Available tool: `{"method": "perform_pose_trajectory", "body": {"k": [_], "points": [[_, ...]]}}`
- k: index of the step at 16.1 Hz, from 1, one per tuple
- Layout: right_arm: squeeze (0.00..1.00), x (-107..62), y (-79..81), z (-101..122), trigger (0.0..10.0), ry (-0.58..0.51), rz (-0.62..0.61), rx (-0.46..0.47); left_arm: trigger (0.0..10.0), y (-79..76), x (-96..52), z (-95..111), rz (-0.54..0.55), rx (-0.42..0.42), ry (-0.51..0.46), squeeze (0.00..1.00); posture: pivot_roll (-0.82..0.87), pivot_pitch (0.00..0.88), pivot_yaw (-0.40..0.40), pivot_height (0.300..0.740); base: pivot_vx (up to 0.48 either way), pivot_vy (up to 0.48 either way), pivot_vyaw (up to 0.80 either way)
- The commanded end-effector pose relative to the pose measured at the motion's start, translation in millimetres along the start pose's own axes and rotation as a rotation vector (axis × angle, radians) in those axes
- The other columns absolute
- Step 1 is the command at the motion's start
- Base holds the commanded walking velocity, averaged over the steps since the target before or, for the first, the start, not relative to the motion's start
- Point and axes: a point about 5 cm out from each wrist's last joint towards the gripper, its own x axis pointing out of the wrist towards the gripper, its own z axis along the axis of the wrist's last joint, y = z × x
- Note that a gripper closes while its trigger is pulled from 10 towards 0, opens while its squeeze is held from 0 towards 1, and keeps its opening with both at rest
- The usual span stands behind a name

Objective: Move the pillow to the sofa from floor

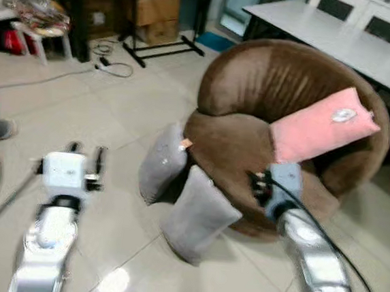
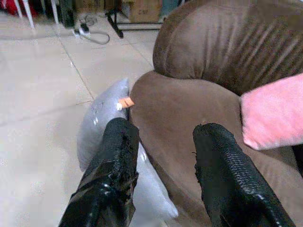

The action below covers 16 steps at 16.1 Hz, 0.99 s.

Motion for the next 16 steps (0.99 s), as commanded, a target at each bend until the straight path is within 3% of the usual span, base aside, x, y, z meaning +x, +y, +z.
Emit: {"method": "perform_pose_trajectory", "body": {"k": [1, 3, 9, 16], "points": [[0.00, -3.8, -13.5, -2.7, 10.0, -0.001, -0.055, 0.000, 10.0, -8.5, 1.6, 5.4, -0.029, -0.011, -0.025, 0.00, 0.03, 0.000, -0.093, 0.740, 0.428, 0.000, 0.00], [0.00, -3.2, -13.9, -6.2, 10.0, -0.001, -0.063, -0.026, 10.0, -8.0, 1.7, 6.3, -0.032, 0.000, -0.033, 0.00, 0.04, 0.000, -0.093, 0.740, 0.433, 0.000, 0.00], [0.00, -4.4, -14.0, -14.3, 10.0, -0.005, -0.105, 0.022, 10.0, -8.0, 3.6, 9.0, -0.044, 0.008, -0.045, 0.00, 0.04, 0.000, -0.090, 0.740, 0.430, 0.000, 0.00], [0.00, 0.4, -12.6, 3.6, 10.0, -0.027, -0.099, -0.001, 10.0, -8.9, 3.4, 8.3, -0.035, 0.009, -0.042, 0.00, 0.05, 0.000, -0.097, 0.740, 0.342, 0.000, 0.00]]}}
